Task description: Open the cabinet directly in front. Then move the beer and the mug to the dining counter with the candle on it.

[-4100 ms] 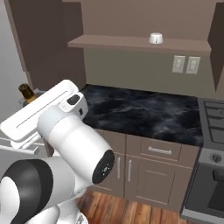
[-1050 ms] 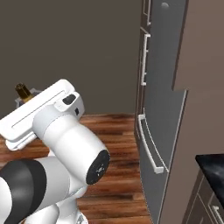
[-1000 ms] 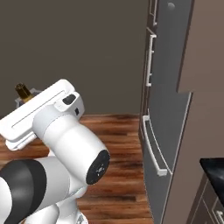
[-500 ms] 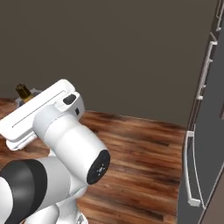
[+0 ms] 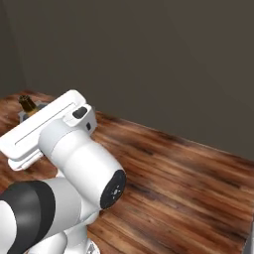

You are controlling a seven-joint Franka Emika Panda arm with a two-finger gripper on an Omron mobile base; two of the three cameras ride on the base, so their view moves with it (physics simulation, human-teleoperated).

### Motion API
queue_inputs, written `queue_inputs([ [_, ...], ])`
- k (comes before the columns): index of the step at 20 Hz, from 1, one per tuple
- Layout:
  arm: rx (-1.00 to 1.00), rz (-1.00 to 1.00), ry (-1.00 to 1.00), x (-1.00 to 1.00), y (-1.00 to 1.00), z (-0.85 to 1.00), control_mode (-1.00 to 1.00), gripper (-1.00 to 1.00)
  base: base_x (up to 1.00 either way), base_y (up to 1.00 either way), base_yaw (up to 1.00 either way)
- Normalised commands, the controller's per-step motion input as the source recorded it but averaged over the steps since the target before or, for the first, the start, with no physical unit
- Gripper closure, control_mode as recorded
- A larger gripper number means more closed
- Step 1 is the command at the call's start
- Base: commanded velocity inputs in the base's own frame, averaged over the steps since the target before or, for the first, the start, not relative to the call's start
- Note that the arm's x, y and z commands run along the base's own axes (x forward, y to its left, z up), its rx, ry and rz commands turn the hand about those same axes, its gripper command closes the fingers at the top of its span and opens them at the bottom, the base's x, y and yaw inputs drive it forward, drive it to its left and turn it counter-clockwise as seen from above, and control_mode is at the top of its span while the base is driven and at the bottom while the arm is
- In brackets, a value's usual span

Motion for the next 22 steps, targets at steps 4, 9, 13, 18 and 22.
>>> queue_inputs([
  [4,0.00,0.00,0.00,0.00,0.00,0.00,1.00,1.00,0.00,0.37,0.44],
  [9,0.00,0.00,0.00,0.00,0.00,0.00,1.00,1.00,0.00,0.36,0.42],
  [13,0.00,0.00,0.00,0.00,0.00,0.00,1.00,1.00,0.00,0.34,0.41],
  [18,0.00,0.00,0.00,0.00,0.00,0.00,1.00,1.00,0.00,0.25,0.37],
  [22,0.00,0.00,0.00,0.00,0.00,0.00,1.00,1.00,0.00,0.19,0.32],
])
